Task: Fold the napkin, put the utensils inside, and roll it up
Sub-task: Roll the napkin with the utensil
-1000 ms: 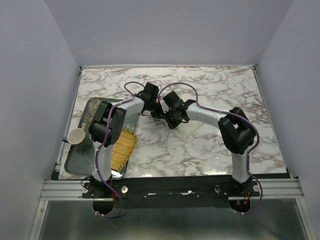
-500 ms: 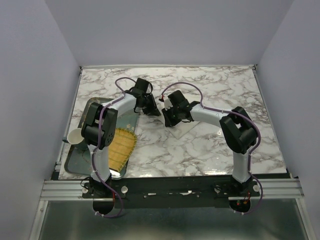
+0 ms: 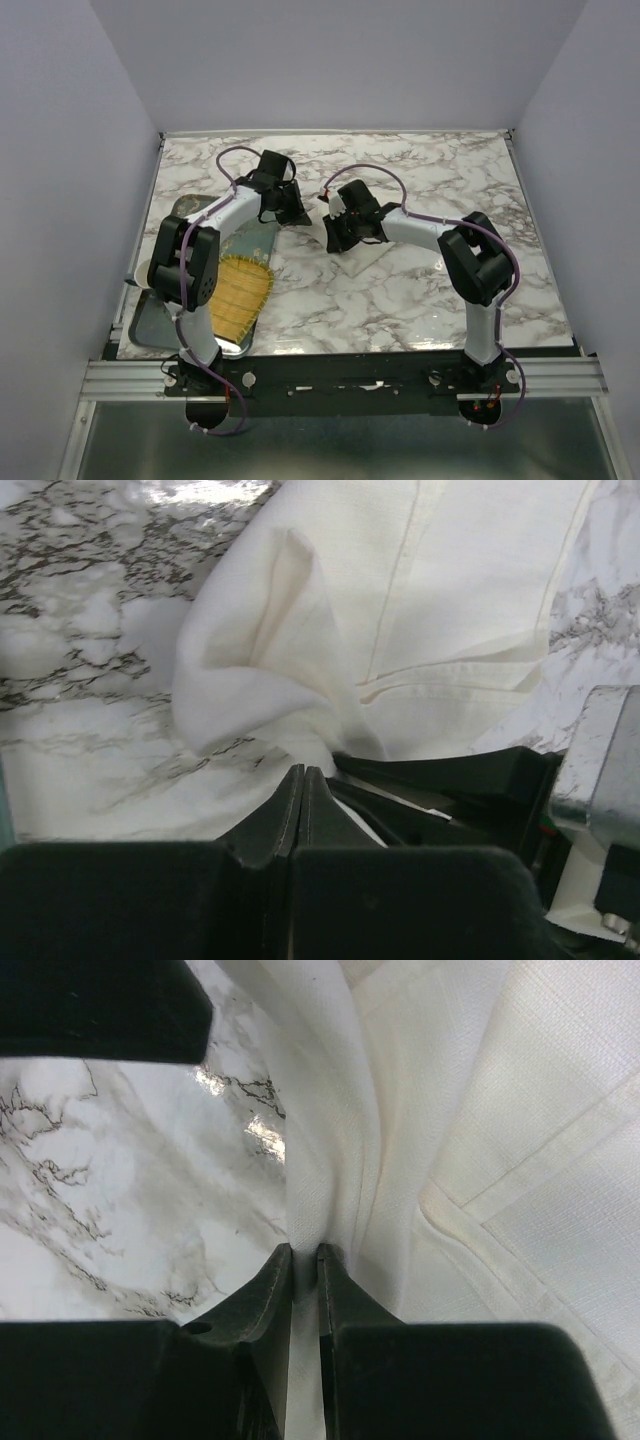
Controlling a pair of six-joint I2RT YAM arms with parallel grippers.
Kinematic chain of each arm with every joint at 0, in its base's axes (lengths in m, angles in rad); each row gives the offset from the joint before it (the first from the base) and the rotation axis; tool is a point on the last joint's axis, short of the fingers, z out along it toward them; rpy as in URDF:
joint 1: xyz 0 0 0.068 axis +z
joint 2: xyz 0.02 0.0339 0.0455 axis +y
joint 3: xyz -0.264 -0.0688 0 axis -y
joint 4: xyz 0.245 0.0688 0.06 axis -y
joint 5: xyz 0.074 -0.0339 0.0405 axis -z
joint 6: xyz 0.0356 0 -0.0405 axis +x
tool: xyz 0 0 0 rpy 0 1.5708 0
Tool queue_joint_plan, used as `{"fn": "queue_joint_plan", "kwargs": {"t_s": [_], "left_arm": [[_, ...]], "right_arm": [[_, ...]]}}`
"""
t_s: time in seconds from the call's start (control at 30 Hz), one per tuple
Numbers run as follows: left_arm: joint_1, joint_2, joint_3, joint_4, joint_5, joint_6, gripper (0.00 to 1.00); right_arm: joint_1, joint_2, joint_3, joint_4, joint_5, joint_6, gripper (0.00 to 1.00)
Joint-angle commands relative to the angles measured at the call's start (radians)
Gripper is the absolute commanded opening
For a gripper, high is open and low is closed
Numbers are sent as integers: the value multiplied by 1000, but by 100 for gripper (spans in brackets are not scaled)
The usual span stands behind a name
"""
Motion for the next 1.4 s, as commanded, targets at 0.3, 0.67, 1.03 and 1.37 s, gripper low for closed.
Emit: {"fn": "queue_joint_plan", "kwargs": {"t_s": [0.3, 0.67, 1.03, 1.37], "left_arm": [[30, 3, 6, -49, -128, 28, 0], [14, 146, 125, -35, -83, -2, 0], [4, 219, 145, -38, -95, -3, 0], [-9, 82, 170, -116, -235, 66, 27]], "right_arm": [[9, 125, -66, -170, 15, -17, 0], [11, 142, -60, -174, -12, -20, 0], [11, 151, -54, -177, -29, -26, 1], [9, 173, -37, -177, -88, -3, 0]]}}
